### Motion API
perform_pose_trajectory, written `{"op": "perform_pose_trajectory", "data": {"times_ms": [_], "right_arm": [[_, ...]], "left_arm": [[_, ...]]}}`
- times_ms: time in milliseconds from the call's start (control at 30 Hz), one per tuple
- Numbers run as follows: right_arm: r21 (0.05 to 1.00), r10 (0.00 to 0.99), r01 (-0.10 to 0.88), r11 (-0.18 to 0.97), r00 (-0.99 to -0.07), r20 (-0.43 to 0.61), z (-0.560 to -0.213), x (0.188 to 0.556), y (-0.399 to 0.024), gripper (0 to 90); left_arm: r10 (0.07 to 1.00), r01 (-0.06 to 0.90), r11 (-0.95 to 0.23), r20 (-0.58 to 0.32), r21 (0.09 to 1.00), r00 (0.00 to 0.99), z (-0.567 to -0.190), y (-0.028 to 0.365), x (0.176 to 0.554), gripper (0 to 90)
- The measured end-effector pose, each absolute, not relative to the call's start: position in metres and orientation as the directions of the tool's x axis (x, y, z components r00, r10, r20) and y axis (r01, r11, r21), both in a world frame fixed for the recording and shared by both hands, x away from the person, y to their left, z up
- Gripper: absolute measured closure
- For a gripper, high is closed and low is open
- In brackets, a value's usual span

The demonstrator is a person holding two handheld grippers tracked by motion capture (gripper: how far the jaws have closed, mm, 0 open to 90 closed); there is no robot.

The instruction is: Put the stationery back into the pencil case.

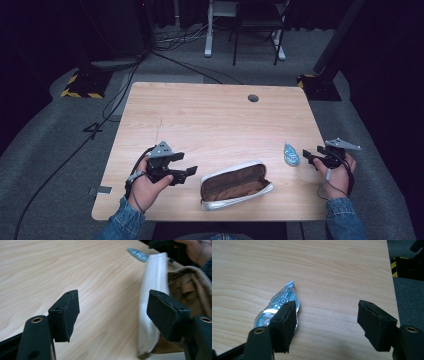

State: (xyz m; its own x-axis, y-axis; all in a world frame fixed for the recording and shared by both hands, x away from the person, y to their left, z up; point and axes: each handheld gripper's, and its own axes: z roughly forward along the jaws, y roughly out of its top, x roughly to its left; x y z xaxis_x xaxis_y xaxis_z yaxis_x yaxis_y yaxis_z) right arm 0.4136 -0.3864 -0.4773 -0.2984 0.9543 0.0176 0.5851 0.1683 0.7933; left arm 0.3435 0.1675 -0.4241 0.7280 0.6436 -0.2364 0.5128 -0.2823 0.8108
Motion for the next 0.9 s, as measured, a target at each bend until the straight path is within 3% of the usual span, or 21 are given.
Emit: {"op": "perform_pose_trajectory", "data": {"times_ms": [400,900], "right_arm": [[0.787,0.941,0.588,0.188,-0.337,0.028,-0.474,0.421,-0.371,31.4],[0.761,0.930,0.620,0.191,-0.361,0.061,-0.472,0.425,-0.352,32.3]], "left_arm": [[0.769,0.543,-0.274,-0.159,0.793,0.620,-0.454,0.211,0.366,26.7],[0.806,0.585,-0.384,-0.050,0.714,0.590,-0.488,0.227,0.389,26.4]]}}
